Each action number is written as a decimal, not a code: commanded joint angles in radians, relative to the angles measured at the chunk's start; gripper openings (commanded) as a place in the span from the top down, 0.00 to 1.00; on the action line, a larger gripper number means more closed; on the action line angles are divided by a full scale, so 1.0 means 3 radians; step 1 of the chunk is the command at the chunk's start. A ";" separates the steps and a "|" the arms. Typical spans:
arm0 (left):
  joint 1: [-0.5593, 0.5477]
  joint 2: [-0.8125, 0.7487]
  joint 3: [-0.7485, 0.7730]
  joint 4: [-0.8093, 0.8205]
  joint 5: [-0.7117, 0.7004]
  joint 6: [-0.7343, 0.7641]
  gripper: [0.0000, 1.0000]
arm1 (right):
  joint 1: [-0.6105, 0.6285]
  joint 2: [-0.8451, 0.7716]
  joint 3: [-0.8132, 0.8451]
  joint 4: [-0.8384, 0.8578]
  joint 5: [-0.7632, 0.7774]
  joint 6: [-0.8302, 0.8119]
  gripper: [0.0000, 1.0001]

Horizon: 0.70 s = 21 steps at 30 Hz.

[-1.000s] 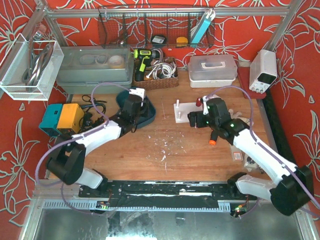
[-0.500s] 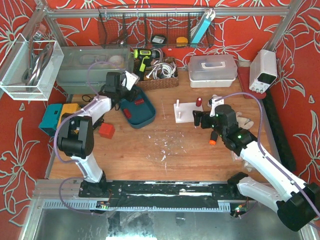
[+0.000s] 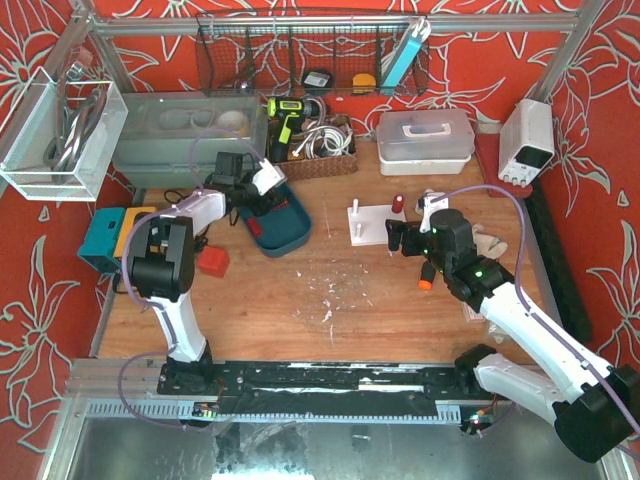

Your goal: Install the large spring

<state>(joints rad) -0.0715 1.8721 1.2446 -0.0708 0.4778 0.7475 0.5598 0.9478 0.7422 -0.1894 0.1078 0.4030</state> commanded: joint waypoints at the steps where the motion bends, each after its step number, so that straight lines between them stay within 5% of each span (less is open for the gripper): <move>1: -0.0009 0.0100 0.0020 0.0005 -0.0080 0.0251 0.44 | 0.0000 -0.0010 -0.0041 0.0053 0.0050 0.0017 0.01; 21: -0.0135 0.0582 0.0186 -0.0035 -0.0566 0.0452 0.39 | 0.0000 0.0032 -0.0032 0.0050 0.0045 0.0001 0.01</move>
<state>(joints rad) -0.1032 2.0182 1.2762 -0.0784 0.3344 0.8650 0.5598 0.9497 0.7410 -0.1856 0.1078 0.4026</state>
